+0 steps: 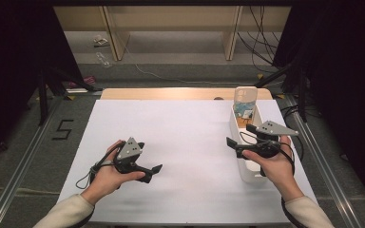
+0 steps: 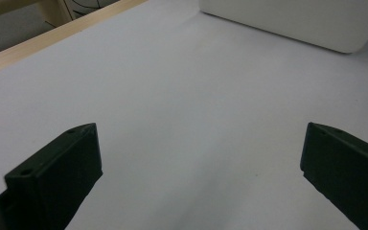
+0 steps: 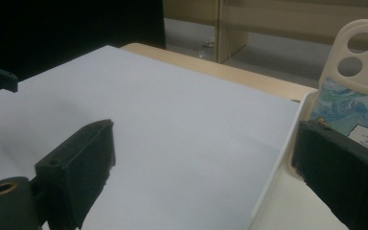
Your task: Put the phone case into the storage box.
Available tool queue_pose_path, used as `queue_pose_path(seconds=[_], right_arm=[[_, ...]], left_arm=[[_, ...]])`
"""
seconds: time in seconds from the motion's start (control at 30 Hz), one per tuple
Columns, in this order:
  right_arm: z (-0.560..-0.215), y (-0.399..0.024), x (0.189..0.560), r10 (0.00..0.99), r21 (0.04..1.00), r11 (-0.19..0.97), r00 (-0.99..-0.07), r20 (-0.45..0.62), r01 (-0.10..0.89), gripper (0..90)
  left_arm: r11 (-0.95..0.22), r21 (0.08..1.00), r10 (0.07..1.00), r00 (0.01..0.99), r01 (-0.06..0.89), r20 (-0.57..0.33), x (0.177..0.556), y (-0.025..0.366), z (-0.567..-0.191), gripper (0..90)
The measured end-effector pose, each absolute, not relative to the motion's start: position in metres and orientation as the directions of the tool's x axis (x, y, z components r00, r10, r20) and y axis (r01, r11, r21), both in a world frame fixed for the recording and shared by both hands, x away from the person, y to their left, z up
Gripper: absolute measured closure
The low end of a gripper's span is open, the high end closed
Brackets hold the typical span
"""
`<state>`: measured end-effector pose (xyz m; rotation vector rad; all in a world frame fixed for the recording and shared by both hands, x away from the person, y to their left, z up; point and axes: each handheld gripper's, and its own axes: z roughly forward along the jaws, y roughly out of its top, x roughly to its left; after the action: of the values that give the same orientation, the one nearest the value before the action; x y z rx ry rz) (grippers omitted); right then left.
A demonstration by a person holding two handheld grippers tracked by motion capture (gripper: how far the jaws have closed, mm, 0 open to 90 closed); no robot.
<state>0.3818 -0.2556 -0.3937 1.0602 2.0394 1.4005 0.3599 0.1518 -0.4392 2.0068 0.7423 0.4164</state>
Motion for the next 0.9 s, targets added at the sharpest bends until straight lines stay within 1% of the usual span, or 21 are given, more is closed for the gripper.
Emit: queue_pose_path(seconds=[0.1, 0.23, 0.43, 0.9], right_arm=[[-0.388, -0.256, 0.378, 0.792, 0.933, 0.180, -0.609, 0.051, 0.312, 9.3], [-0.384, -0.254, 0.374, 0.785, 0.935, 0.179, -0.618, 0.052, 0.306, 8.7], [-0.389, -0.253, 0.367, 0.776, 0.929, 0.190, -0.628, 0.056, 0.317, 8.5], [-0.397, -0.263, 0.348, 0.758, 0.931, 0.200, -0.650, 0.049, 0.304, 8.9]], left_arm=[[-0.390, 0.857, 0.650, 0.760, 0.336, -0.002, 0.360, 0.151, -0.439, 0.0], [-0.389, 0.858, 0.649, 0.761, 0.335, -0.003, 0.359, 0.151, -0.439, 0.0], [-0.381, 0.860, 0.654, 0.756, 0.340, -0.010, 0.354, 0.158, -0.439, 0.0], [-0.372, 0.861, 0.663, 0.749, 0.347, -0.015, 0.348, 0.165, -0.439, 0.0]])
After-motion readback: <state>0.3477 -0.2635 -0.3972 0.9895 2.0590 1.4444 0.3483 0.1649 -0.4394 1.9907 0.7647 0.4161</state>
